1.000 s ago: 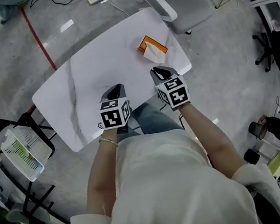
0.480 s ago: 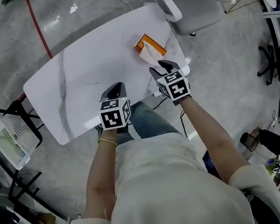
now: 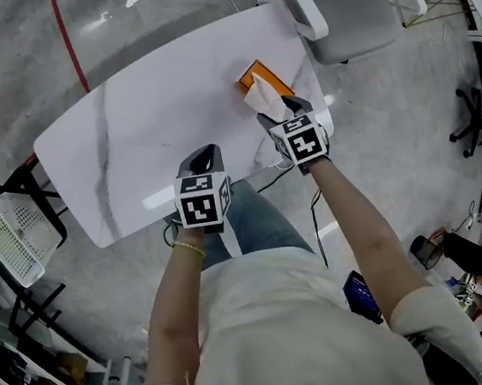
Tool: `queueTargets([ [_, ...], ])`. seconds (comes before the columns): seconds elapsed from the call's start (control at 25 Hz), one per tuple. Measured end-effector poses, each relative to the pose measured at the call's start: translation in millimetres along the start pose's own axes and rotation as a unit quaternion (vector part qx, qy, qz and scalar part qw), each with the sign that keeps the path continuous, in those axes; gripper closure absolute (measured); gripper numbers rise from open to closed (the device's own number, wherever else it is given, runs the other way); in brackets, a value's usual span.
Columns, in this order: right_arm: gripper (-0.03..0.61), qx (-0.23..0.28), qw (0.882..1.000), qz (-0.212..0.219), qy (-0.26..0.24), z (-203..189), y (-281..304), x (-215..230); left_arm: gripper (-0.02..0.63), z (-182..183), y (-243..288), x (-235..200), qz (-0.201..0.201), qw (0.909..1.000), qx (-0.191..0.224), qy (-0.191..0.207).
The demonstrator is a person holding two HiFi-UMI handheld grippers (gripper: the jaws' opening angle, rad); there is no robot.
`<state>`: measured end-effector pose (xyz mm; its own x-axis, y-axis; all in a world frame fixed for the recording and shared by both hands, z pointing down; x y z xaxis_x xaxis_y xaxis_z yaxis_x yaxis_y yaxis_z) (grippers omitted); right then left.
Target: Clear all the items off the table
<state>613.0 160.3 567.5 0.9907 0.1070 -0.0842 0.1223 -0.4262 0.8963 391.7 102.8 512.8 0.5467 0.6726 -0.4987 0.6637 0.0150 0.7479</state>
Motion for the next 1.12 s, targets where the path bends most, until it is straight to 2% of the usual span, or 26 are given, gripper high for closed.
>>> queueTargets([
  [0.28,0.161,-0.033,0.999,-0.003,-0.033,2.1,48.8,11.0,0.604,6.3,21.6,-5.7,-0.006,0.9998,-0.016,0.004],
  [0.52,0.128,-0.052,0.997,-0.009,-0.049,4.5,83.3,17.6,0.604,9.5,36.1,-15.1,-0.006,0.9997,-0.021,0.0],
  [0.88,0.081,-0.077,0.991,-0.005,-0.106,-3.8,122.9,18.1,0.604,2.2,53.9,-28.2,0.005,0.9994,-0.034,-0.01],
  [1.12,0.078,-0.084,0.991,0.001,-0.106,-11.1,140.1,19.0,0.604,-4.1,61.1,-28.7,0.007,0.999,-0.041,-0.016],
])
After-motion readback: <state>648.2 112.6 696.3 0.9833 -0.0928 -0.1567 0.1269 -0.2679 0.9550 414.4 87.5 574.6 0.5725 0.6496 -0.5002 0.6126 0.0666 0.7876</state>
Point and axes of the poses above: the fingertips, and each gripper's own axes: y forward along the fingers, x to its right, z out of its top, the point moved 10 cm from there along -y, backward along the fingers, and after that the axes turned 12 degrees about -z, right-handed, at the moved point
